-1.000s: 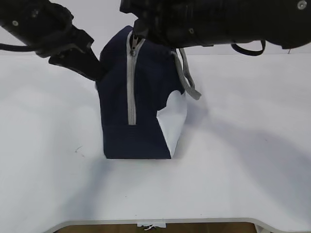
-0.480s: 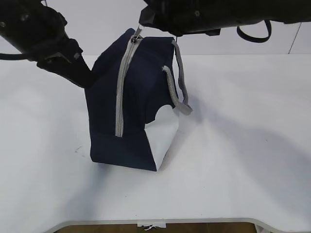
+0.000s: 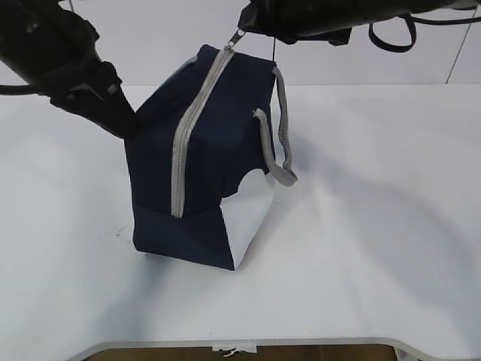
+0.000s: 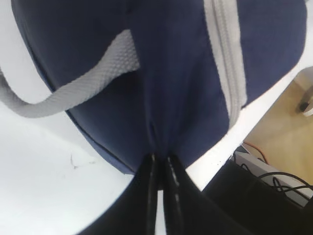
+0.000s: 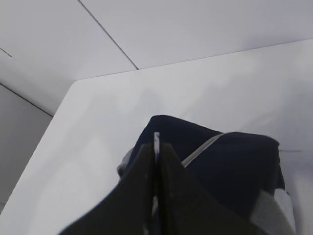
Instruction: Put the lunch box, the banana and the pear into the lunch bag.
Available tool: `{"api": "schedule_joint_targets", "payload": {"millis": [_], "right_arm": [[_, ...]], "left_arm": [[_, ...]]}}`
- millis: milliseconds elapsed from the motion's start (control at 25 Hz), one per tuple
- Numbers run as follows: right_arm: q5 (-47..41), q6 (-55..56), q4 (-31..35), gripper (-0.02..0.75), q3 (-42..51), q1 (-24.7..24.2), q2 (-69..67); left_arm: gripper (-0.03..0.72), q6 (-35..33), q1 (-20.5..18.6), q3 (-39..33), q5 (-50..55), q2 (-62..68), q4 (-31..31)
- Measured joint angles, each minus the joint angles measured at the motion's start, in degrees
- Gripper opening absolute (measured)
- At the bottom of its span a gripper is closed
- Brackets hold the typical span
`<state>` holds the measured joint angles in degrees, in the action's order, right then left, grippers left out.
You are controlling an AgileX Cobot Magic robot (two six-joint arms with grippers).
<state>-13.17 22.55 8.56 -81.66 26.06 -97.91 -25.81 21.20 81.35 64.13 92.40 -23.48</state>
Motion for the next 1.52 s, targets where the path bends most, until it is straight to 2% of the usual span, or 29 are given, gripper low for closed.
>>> {"api": "schedule_joint_targets", "payload": {"millis": [800, 1160, 1520], "right_arm": [[-10.11, 0.04, -2.76, 0.001, -21.58, -3.28, -18.43], [-13.23, 0.04, -2.65, 0.001, -22.83, -3.41, -19.37], [-15.77, -0.38, 0.98, 0.001, -22.83, -3.41, -19.37]], "left_arm": [[-0.007, 0.0, 0.0, -0.12, 1.41, 0.0, 0.69], [-0.007, 0.0, 0.0, -0.12, 1.34, 0.0, -0.01], [-0.006, 0.0, 0.0, -0.2, 0.58, 0.0, -1.65]]}}
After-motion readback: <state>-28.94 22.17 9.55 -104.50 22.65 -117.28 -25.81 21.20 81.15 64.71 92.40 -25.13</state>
